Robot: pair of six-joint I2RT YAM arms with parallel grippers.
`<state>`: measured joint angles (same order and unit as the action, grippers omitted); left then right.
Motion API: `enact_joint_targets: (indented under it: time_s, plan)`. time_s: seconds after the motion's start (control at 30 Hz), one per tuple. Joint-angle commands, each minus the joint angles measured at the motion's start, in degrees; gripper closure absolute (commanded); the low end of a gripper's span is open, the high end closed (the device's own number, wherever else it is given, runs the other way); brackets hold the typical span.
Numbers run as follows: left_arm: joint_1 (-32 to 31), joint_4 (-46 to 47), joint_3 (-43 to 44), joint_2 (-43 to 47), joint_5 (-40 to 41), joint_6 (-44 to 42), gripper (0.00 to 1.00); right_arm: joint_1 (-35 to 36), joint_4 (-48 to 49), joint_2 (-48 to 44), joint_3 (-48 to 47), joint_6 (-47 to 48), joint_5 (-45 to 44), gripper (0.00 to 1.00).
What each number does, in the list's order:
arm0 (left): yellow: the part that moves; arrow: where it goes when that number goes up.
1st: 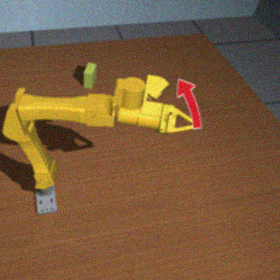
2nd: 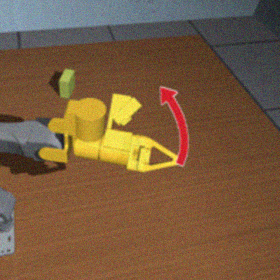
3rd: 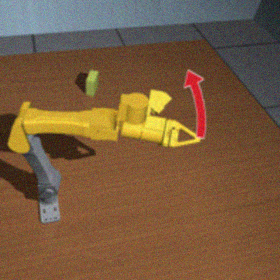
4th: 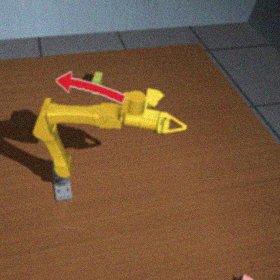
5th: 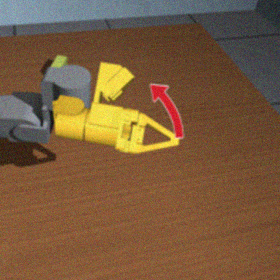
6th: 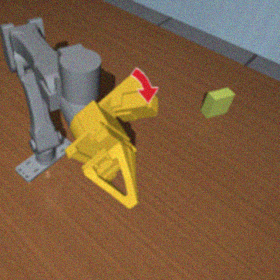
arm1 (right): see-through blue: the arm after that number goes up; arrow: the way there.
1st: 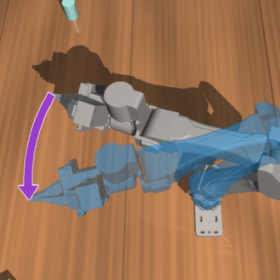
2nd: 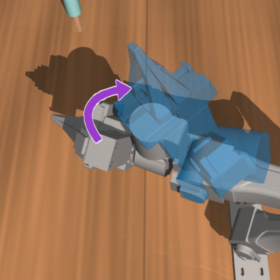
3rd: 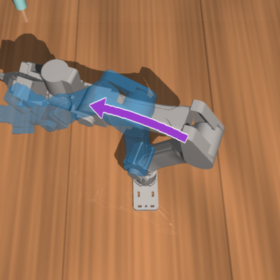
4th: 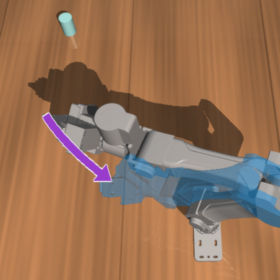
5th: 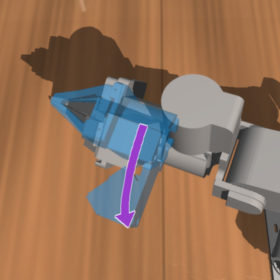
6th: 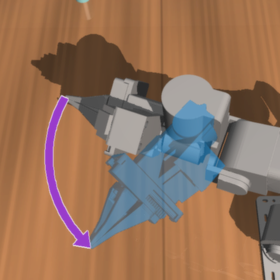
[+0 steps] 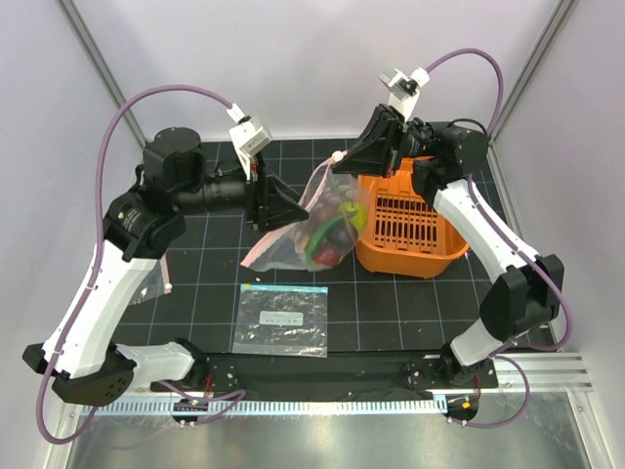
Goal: Place the food in the zip-top bag and seal the zipper
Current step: Adjust the zipper food storage bag at the center of the board, then zip the zipper food storage bag at the center of the board.
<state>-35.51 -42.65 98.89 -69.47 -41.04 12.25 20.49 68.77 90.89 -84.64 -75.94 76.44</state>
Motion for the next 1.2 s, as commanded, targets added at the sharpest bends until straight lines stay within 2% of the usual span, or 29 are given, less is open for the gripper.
enact_joint_targets:
  time_s: [0.0, 0.03, 0.07, 0.1, 0.13, 0.17, 0.2, 0.27, 0.4, 0.53, 0.7, 0.73, 0.83, 1.17]
  plan:
    - [0.1, -4.6, 4.6, -1.4, 10.0, -7.1, 0.48, 0.0, -17.5, -5.4, 0.5, 16.1, -2.0, 0.99]
    - [0.1, -4.6, 5.3, -2.6, 10.4, -8.0, 0.48, 0.0, -25.4, -6.3, -0.4, 22.5, -3.9, 0.99]
    - [0.1, -4.7, 6.7, -3.1, 10.3, -8.4, 0.47, 0.0, -35.3, -7.1, -1.7, 38.3, -5.6, 0.99]
    - [0.1, -4.7, 7.3, -3.7, 10.8, -8.7, 0.46, 0.3, -60.3, -7.9, -3.8, 49.7, -8.9, 0.99]
    - [0.1, -4.7, 7.7, -4.2, 11.5, -9.0, 0.45, 1.0, -72.5, -8.4, -6.5, 59.1, -12.3, 0.99]
    - [0.1, -4.4, 8.2, -5.1, 13.2, -9.7, 0.45, 1.7, -80.6, -8.4, -10.9, 66.1, -16.5, 0.99]
    - [0.1, -4.0, 8.4, -5.3, 14.1, -10.0, 0.45, 2.2, -88.8, -7.8, -12.3, 73.0, -17.2, 0.99]
    - [0.1, -2.5, 8.8, -6.4, 16.9, -10.7, 0.44, 2.3, -91.5, -6.8, -13.8, 73.7, -18.7, 0.99]
    - [0.1, -0.5, 10.7, -8.7, 17.0, -12.0, 0.43, 4.1, -98.2, -8.4, -13.4, 78.7, -24.7, 0.99]
    - [0.1, -0.8, 12.7, -9.9, 16.0, -15.3, 0.44, 6.1, -99.2, -11.9, -9.9, 83.9, -28.1, 0.99]
    - [0.1, -0.7, 12.9, -10.9, 6.6, -18.0, 0.49, 8.1, -99.4, -15.8, -7.0, 87.5, -31.8, 0.99]
    - [0.1, -0.3, 12.7, -11.0, 3.5, -18.1, 0.53, 8.2, -99.4, -16.4, -6.3, 88.3, -31.6, 0.99]
    - [0.1, 0.3, 12.1, -11.2, 1.0, -17.8, 0.62, 8.2, -99.2, -17.3, -5.7, 88.6, -30.8, 0.99]
    - [-0.1, 3.1, 10.1, -11.8, -6.6, -13.4, 0.58, 10.2, -99.3, -18.4, -5.4, 90.3, -31.9, 0.99]
